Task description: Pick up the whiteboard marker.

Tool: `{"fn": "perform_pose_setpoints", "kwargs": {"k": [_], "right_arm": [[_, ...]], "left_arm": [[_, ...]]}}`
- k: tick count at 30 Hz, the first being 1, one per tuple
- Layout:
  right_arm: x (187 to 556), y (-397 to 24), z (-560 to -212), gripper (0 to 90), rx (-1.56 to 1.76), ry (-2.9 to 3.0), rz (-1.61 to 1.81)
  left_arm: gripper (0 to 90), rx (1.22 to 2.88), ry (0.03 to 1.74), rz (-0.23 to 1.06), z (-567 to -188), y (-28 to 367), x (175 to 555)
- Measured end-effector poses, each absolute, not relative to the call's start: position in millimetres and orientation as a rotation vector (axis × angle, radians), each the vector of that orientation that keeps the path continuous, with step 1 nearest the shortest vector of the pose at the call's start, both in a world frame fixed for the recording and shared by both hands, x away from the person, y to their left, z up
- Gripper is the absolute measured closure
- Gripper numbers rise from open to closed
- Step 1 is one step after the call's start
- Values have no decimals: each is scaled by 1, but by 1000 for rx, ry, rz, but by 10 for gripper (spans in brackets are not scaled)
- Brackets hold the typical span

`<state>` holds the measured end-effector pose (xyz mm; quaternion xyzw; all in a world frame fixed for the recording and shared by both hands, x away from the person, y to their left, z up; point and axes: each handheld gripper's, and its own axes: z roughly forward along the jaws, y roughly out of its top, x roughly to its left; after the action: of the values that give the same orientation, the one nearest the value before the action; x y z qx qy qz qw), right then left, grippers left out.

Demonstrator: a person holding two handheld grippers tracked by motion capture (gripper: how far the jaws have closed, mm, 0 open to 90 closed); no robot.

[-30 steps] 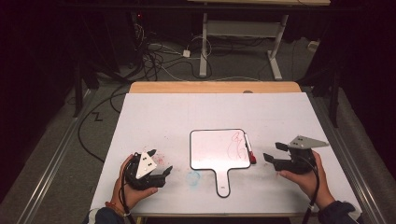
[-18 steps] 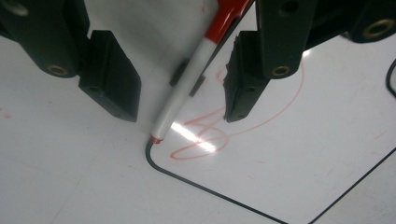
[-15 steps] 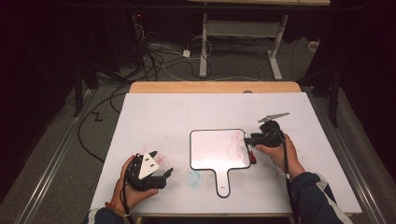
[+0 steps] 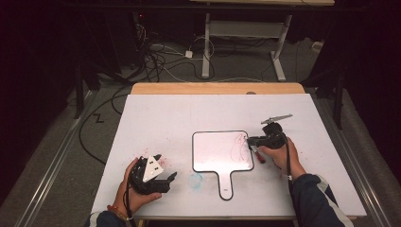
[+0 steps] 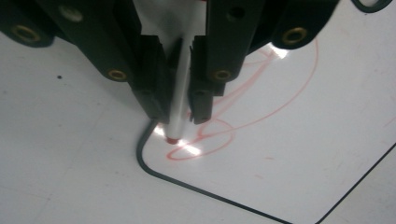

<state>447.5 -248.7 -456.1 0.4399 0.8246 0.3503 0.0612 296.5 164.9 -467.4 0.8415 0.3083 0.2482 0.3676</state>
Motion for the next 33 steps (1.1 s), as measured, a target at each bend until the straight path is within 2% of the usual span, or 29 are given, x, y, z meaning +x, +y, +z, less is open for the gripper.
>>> {"fn": "perform_pose_setpoints", "kwargs": {"k": [9, 17, 23, 33], "right_arm": [[440, -245, -447, 813, 1265, 2445, 1084], [419, -238, -425, 813, 1158, 2382, 1240], [396, -223, -407, 813, 1018, 2339, 1355], [376, -213, -399, 813, 942, 2289, 1473]], "left_arm": [[198, 2139, 802, 599, -466, 163, 299], [213, 2023, 786, 446, -448, 143, 313], [230, 1995, 683, 313, -433, 97, 328], [289, 1986, 601, 199, -431, 28, 348]]}}
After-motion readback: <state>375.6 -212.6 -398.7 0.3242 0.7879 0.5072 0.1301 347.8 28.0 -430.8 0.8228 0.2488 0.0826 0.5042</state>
